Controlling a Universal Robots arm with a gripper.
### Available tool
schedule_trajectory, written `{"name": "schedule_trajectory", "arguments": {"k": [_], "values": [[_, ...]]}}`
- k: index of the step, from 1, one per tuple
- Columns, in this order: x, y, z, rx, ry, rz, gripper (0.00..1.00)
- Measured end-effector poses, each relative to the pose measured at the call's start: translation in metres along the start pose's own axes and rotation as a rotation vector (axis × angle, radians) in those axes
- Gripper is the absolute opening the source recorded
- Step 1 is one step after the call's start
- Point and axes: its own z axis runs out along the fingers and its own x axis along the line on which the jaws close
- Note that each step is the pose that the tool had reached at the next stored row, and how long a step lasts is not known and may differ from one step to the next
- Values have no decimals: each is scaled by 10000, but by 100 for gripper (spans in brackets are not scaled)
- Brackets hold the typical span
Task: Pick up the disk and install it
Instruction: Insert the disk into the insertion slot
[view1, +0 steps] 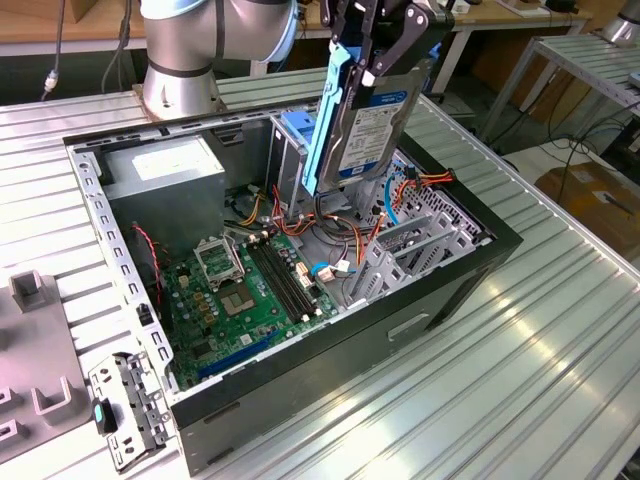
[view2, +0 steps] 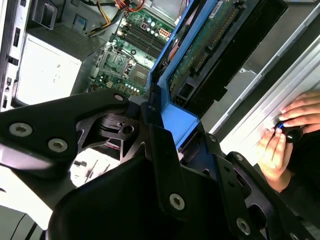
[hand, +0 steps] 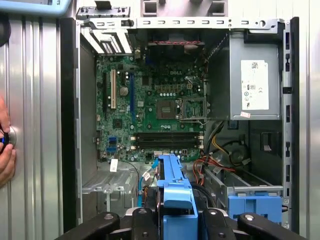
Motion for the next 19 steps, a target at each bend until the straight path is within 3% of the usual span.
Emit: {"name": "schedule_trajectory", "arguments": {"k": [4, 7, 10, 14, 19], "values": [[4, -1, 0, 0, 1, 0, 37], [64, -2, 0, 0, 0, -1, 37], [144, -3, 0, 0, 1, -1, 37], [334, -5, 2, 0, 0, -1, 37], [433, -38, 2, 0, 0, -1, 37]]}}
